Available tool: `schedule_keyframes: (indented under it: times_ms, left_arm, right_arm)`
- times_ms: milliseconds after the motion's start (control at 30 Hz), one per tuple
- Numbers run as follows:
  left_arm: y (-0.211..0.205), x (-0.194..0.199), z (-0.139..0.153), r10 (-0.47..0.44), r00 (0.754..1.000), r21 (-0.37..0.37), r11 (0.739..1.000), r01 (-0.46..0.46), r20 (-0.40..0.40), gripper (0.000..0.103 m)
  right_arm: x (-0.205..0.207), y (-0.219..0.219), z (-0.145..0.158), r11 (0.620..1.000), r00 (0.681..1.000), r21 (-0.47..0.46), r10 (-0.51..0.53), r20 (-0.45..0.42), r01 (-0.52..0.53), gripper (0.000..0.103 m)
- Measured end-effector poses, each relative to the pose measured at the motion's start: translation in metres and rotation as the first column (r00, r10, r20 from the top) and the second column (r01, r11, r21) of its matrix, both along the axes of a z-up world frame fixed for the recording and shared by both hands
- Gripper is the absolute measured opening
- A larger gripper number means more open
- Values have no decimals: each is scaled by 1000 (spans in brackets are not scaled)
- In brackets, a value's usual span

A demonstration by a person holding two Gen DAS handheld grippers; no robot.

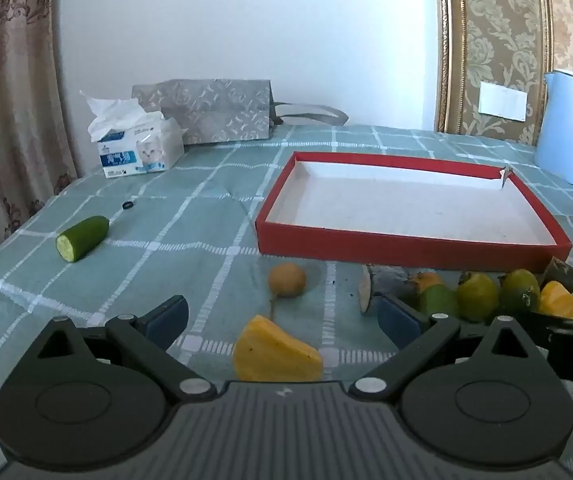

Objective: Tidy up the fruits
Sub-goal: 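Move the left tool toward the large yellow jackfruit chunk while the right tool approaches the fruit row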

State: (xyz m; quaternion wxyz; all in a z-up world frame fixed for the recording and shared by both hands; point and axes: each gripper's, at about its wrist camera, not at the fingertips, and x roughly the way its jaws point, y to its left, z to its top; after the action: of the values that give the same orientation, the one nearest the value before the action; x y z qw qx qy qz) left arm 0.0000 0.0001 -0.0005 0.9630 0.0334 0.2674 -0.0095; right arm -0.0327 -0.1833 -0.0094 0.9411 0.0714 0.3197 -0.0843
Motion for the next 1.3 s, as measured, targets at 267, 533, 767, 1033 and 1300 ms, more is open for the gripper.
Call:
schedule_keyframes:
  times_ms: [267, 533, 767, 1033, 1300]
  left_arm:
    - [7, 9, -8, -5, 999, -15, 1000, 4, -43, 101]
    - [1, 9, -13, 2, 999, -11, 1000, -2, -51, 101]
    - [0, 10, -15, -11, 998, -14, 1000, 10, -64, 101]
    - [0, 12, -15, -20, 997, -16, 1000, 19, -72, 101]
    - [1, 13, -15, -26, 997, -21, 999, 24, -77, 101]
  right_arm:
    - [0, -2, -4, 1000, 1000, 23, 5, 15, -5, 103]
    - [2, -8, -5, 1000, 1000, 10, -12, -10, 12, 103]
    - [-3, -7, 0, 999, 999, -24, -27, 33, 28, 103]
    - [-4, -10, -1, 1000, 999, -8, -14, 35, 15, 103]
    - [-7, -2, 1, 997, 998, -74, 6, 63, -1, 103]
